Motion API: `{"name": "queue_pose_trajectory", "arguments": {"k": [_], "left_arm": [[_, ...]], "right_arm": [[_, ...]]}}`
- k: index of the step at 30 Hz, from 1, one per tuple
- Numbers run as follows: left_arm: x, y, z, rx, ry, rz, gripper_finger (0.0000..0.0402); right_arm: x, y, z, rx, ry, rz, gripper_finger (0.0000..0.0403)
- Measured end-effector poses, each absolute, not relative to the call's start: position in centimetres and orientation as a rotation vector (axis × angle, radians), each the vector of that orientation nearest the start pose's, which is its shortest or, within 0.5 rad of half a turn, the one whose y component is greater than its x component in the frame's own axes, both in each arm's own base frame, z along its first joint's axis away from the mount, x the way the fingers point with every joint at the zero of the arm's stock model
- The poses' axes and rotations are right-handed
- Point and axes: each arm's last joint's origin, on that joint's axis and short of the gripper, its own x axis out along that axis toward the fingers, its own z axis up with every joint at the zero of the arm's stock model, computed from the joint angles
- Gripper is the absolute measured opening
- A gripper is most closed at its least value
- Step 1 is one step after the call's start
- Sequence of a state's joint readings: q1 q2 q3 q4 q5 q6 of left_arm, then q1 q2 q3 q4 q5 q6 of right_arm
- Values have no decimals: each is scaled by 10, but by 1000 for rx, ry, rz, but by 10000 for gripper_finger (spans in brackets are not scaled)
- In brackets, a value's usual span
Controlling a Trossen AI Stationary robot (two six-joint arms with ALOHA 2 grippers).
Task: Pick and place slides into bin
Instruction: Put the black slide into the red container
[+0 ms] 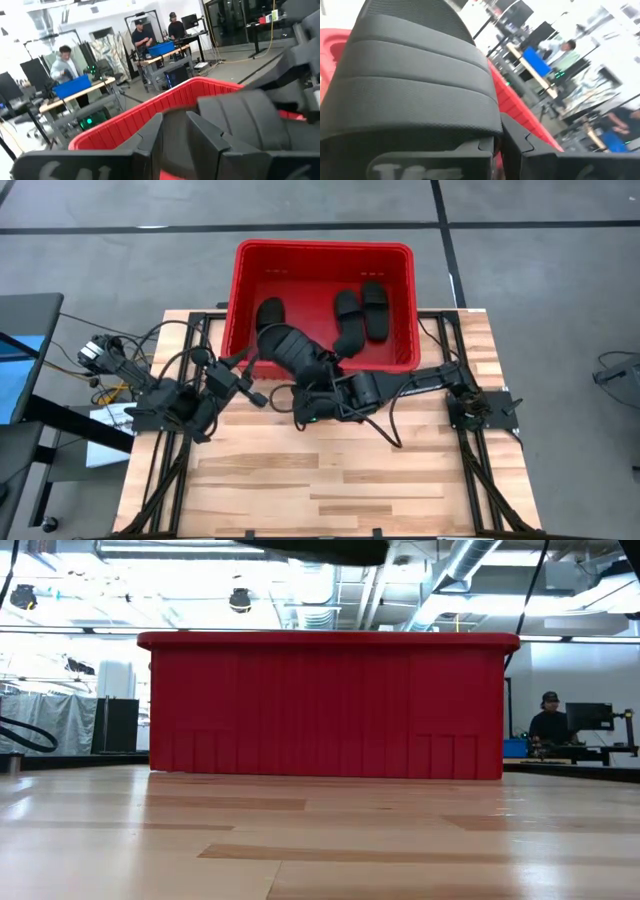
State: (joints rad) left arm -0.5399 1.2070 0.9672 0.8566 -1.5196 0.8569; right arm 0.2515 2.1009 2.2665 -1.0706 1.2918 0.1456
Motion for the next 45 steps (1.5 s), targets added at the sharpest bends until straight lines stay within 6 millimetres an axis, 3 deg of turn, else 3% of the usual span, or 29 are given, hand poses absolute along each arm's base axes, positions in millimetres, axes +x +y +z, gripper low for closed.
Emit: {"name": "queue_pose_trajectory", "arguments": {"k": [12, 22, 29, 33, 35, 37, 40, 45], "left_arm": [[201, -100, 398, 100, 53, 980, 75], [148, -96, 426, -338, -149, 820, 75], [123, -102, 440, -199, -309, 388, 75], [112, -92, 445, -178, -274, 123, 67], [112, -86, 451, -203, -232, -40, 56], [117, -80, 460, -191, -196, -71, 43], [121, -72, 467, -144, -101, -40, 25], [142, -62, 455, -165, 110, 108, 10]], "right_arm": [[422, 105, 378, -709, 597, -1024, 0], [415, 135, 379, -774, 588, -957, 0], [408, 149, 382, -818, 583, -930, 0], [403, 154, 386, -832, 578, -927, 0], [402, 157, 387, -833, 574, -918, 0], [400, 158, 389, -831, 568, -919, 0], [398, 162, 390, -850, 565, -925, 0], [396, 171, 392, -879, 562, -906, 0]]}}
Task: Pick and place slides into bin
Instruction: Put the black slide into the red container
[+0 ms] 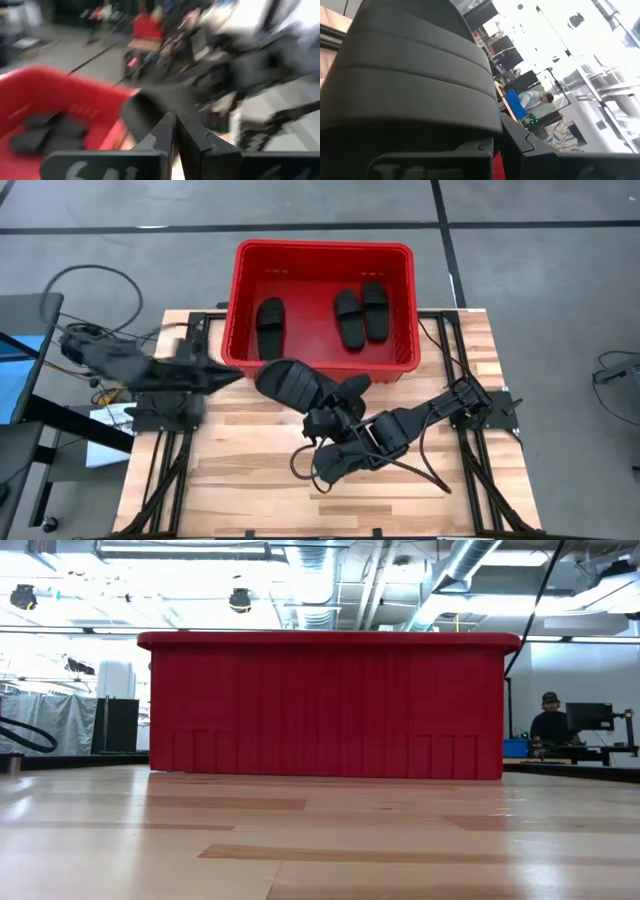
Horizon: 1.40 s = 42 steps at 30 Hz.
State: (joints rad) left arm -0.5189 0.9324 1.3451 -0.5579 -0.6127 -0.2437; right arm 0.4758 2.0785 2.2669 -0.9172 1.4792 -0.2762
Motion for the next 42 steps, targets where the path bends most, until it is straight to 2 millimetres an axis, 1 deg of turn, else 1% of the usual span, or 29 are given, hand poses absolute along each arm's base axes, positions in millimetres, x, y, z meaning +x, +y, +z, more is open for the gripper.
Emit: {"name": "queue_pose_trajectory", "arguments": {"k": [3, 7, 12, 15, 18, 21, 28, 30, 33, 37, 42], "left_arm": [[157, -61, 446, -145, 178, 138, 11], [162, -56, 449, -150, 158, 157, 29], [170, -51, 444, -147, 186, 164, 71], [169, -48, 446, -161, 179, 130, 100], [175, -47, 443, -168, 202, 99, 120], [181, -45, 439, -190, 237, 79, 130], [197, -43, 433, -187, 277, 54, 133], [197, -41, 432, -184, 289, 61, 133], [192, -39, 432, -181, 300, 73, 133], [182, -36, 435, -186, 279, 105, 133], [168, -32, 441, -195, 243, 121, 133]], "right_arm": [[393, 176, 393, -890, 555, -912, 0], [392, 180, 394, -900, 549, -923, 0], [390, 183, 395, -919, 548, -941, 0], [390, 183, 395, -919, 548, -942, 2], [391, 183, 395, -937, 559, -939, 4], [390, 183, 395, -939, 558, -946, 3], [390, 182, 396, -948, 558, -974, 2], [390, 182, 396, -949, 558, -975, 1], [389, 185, 396, -948, 555, -956, 1], [386, 193, 395, -951, 548, -924, 1], [384, 195, 395, -956, 545, -927, 1]]}}
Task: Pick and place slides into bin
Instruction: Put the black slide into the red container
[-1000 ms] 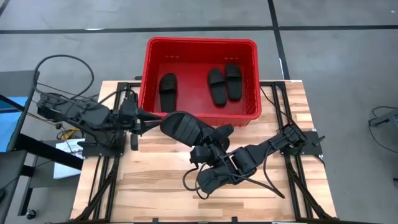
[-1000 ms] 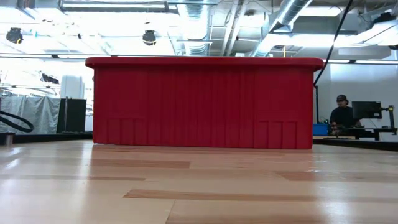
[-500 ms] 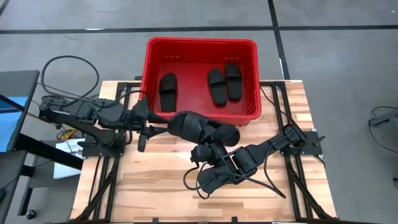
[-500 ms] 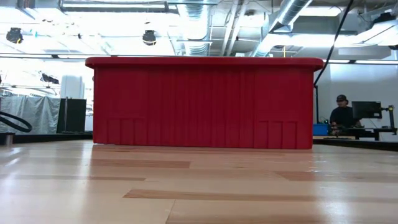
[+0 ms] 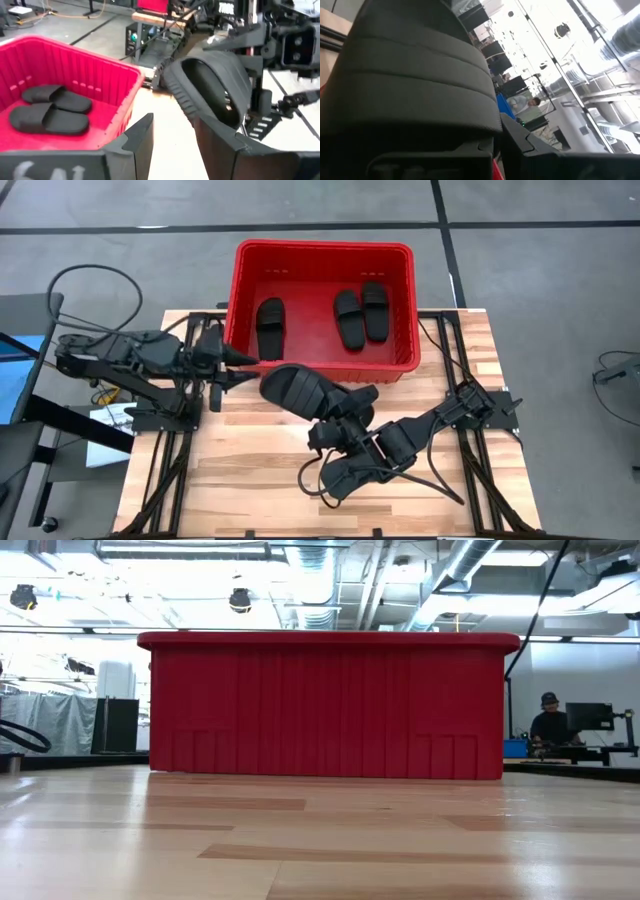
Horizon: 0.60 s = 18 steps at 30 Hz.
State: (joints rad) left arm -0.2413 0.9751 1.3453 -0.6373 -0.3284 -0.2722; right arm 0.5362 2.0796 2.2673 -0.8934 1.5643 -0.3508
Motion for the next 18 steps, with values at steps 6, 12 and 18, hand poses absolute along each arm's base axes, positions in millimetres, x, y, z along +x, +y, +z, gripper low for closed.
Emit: {"name": "queue_pose_trajectory", "arguments": {"k": [6, 12, 18], "left_arm": [[168, -33, 441, -220, 253, 77, 133], [184, -39, 433, -221, 309, 23, 132], [198, -43, 427, -200, 341, 12, 132]], "right_arm": [[384, 195, 395, -968, 551, -928, 0], [385, 194, 395, -972, 554, -933, 0], [385, 193, 395, -975, 556, -938, 0]]}}
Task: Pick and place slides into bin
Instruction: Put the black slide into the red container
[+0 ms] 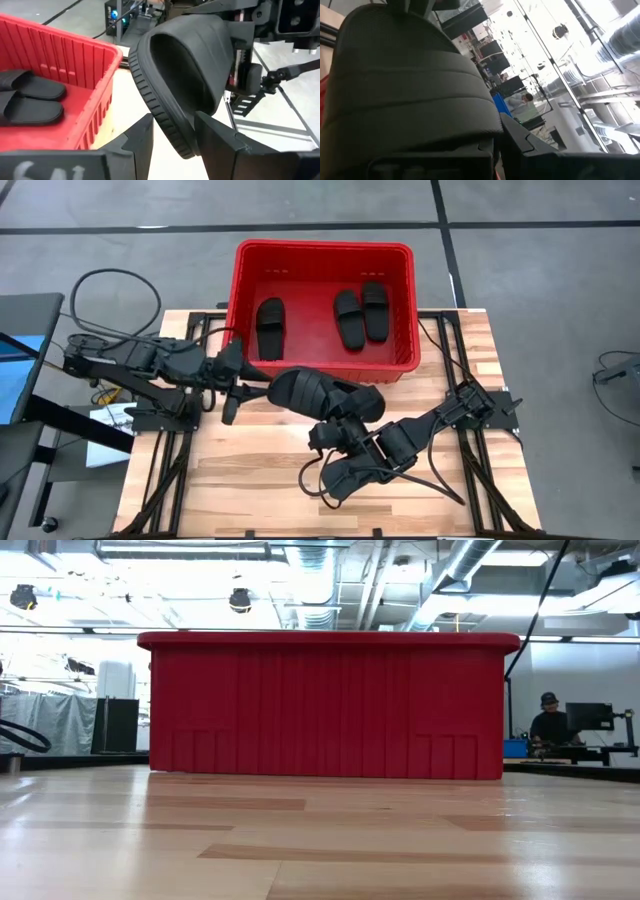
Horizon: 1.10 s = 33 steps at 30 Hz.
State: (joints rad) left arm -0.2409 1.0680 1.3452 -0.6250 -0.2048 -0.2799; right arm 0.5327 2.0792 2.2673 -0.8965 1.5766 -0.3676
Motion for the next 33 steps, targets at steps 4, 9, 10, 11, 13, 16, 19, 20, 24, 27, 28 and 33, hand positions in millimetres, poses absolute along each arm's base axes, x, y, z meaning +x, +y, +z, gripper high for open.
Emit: {"name": "queue_pose_trajectory", "arguments": {"k": [4, 9, 10, 11, 13, 16, 19, 20, 24, 27, 28, 33], "left_arm": [[198, -43, 429, -209, 320, -7, 132], [199, -44, 432, -216, 293, -21, 132], [202, -44, 431, -216, 297, -22, 132], [203, -45, 430, -221, 301, -21, 132], [208, -46, 427, -228, 315, -18, 132], [218, -47, 420, -216, 350, 10, 132], [230, -46, 412, -212, 394, 3, 116], [233, -46, 409, -215, 409, -8, 102], [242, -42, 403, -250, 436, 26, 24], [241, -40, 403, -238, 431, 74, 23], [240, -39, 404, -231, 424, 88, 23], [230, -36, 411, -217, 381, 132, 22]], "right_arm": [[385, 193, 395, -975, 556, -939, 0], [385, 192, 395, -974, 556, -943, 0], [385, 192, 395, -975, 556, -943, 0], [385, 192, 395, -975, 556, -943, 0], [385, 192, 395, -975, 557, -945, 0], [385, 191, 396, -976, 557, -950, 0], [385, 191, 396, -976, 558, -950, 0], [385, 191, 396, -975, 557, -949, 0], [384, 192, 396, -973, 555, -946, 0], [385, 191, 396, -972, 557, -943, 0], [385, 191, 396, -972, 557, -943, 0], [385, 191, 396, -968, 554, -943, 2]]}}
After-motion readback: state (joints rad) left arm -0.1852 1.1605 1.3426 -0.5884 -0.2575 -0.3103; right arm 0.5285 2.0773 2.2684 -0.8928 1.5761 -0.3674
